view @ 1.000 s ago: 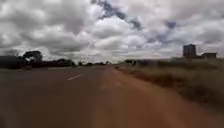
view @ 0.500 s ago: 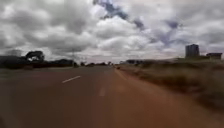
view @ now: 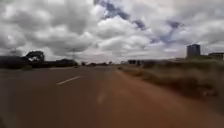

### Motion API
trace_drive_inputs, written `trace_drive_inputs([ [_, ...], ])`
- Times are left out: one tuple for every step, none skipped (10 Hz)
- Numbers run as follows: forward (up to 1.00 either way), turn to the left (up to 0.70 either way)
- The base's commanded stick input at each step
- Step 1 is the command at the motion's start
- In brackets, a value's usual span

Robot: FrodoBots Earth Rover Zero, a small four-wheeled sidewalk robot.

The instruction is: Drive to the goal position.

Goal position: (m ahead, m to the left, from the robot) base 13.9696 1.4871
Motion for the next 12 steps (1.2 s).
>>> trace_drive_inputs([
  [0.85, 0.00],
  [0.85, 0.00],
  [0.85, 0.00],
  [0.85, 0.00],
  [0.85, 0.00],
  [0.85, 0.00],
  [0.85, 0.00],
  [0.85, 0.00],
  [0.85, 0.00],
  [0.85, 0.00],
  [0.85, 0.00],
  [0.85, 0.00],
])
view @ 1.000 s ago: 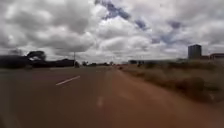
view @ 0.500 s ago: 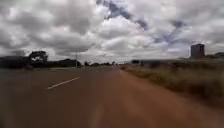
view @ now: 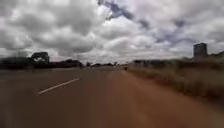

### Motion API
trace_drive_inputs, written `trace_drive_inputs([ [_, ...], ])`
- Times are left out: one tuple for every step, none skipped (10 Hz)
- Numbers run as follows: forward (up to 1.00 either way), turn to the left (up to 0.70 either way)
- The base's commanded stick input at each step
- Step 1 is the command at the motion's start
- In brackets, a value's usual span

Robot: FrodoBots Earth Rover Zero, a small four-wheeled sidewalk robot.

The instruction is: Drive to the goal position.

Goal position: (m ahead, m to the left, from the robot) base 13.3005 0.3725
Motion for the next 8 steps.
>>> trace_drive_inputs([
  [0.85, 0.00],
  [0.85, 0.00],
  [0.85, 0.00],
  [0.85, 0.00],
  [0.85, 0.00],
  [0.85, 0.00],
  [0.85, 0.00],
  [0.85, 0.00],
])
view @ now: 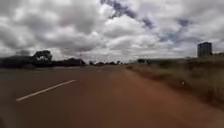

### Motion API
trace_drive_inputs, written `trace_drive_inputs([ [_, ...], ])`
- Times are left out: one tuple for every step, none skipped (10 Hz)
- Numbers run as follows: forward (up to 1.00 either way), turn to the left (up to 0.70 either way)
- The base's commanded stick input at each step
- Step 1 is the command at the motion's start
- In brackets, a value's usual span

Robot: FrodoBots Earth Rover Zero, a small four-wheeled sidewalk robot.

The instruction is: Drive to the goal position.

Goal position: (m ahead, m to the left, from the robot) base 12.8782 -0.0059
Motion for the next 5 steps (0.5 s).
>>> trace_drive_inputs([
  [0.85, 0.00],
  [0.85, 0.00],
  [0.85, 0.00],
  [0.85, 0.00],
  [0.85, 0.00],
])
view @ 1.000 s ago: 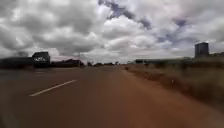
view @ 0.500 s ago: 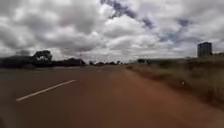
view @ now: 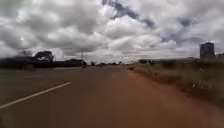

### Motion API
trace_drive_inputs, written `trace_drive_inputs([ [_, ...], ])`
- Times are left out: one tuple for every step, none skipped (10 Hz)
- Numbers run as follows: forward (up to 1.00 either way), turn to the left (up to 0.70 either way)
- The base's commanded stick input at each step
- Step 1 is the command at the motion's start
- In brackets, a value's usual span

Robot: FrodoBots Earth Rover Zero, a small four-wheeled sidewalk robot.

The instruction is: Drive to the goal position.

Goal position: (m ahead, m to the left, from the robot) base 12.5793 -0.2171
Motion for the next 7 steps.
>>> trace_drive_inputs([
  [0.85, 0.00],
  [0.85, 0.00],
  [0.85, 0.00],
  [0.85, 0.00],
  [0.85, 0.00],
  [0.85, 0.00],
  [0.85, 0.00],
])
